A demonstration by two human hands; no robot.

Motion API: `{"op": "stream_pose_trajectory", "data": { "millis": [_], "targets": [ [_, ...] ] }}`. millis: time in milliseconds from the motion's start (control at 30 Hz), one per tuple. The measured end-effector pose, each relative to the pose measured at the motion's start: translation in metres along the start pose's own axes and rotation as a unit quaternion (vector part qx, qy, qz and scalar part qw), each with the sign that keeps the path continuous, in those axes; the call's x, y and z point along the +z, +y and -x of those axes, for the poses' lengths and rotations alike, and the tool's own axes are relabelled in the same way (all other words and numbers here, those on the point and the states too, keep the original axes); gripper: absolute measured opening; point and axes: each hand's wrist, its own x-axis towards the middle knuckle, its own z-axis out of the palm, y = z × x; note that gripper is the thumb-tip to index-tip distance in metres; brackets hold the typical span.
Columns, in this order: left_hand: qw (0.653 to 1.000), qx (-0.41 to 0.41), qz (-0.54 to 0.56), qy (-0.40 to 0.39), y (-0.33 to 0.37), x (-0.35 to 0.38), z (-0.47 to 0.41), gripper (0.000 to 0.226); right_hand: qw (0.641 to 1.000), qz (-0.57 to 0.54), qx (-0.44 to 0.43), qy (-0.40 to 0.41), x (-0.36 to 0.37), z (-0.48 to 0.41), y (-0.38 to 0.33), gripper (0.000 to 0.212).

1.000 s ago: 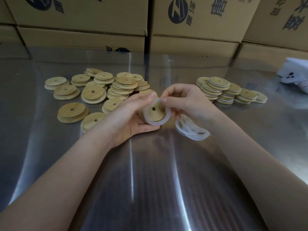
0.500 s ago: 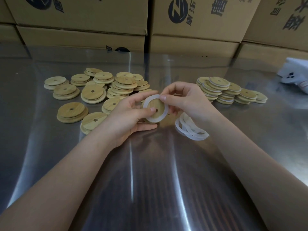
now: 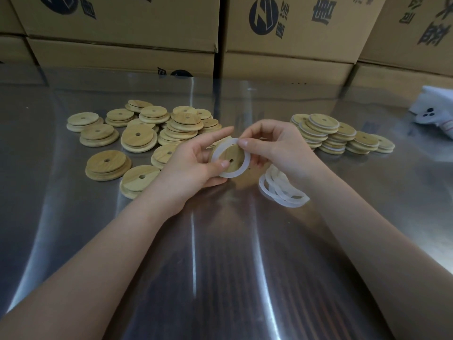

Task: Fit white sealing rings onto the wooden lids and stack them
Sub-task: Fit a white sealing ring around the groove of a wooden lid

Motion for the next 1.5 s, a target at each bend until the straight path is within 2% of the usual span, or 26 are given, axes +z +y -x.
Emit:
{"op": "stream_pose_trajectory", "data": {
  "millis": [233,400,567,733,867,1167,1367,1500],
  "targets": [
    [0.987,0.115,-0.109,0.029,-0.001,0.005,0.002,0.056,1.000,-0.003,-0.011,0.004,-0.001,0.000,-0.002,0.006],
    [0.971,0.170,-0.164,0.047,0.000,0.006,0.003,0.045,1.000,0.004,-0.017,-0.002,-0.003,0.000,-0.003,0.006],
    [0.969,0.176,-0.163,0.054,-0.001,0.006,0.003,0.040,0.999,0.013,-0.029,-0.015,-0.006,-0.001,-0.003,0.011],
    [0.968,0.183,-0.164,0.058,0.000,0.005,0.004,0.050,0.999,0.023,-0.043,-0.025,-0.007,-0.002,-0.002,0.014],
    [0.963,0.187,-0.180,0.070,0.000,0.005,0.003,0.050,0.997,0.036,-0.058,-0.030,-0.006,-0.002,-0.002,0.016],
    [0.984,0.124,-0.051,0.118,0.006,0.002,0.003,0.042,0.999,-0.011,-0.037,-0.012,0.002,0.001,0.002,0.008],
    [0.975,0.155,-0.085,0.135,0.005,0.002,0.003,0.029,0.999,-0.033,-0.018,0.003,0.011,0.002,0.003,0.007],
    [0.963,0.184,-0.125,0.150,0.005,0.000,0.002,0.029,0.998,-0.055,0.004,0.001,0.012,0.002,0.000,0.009]
  ]
}}
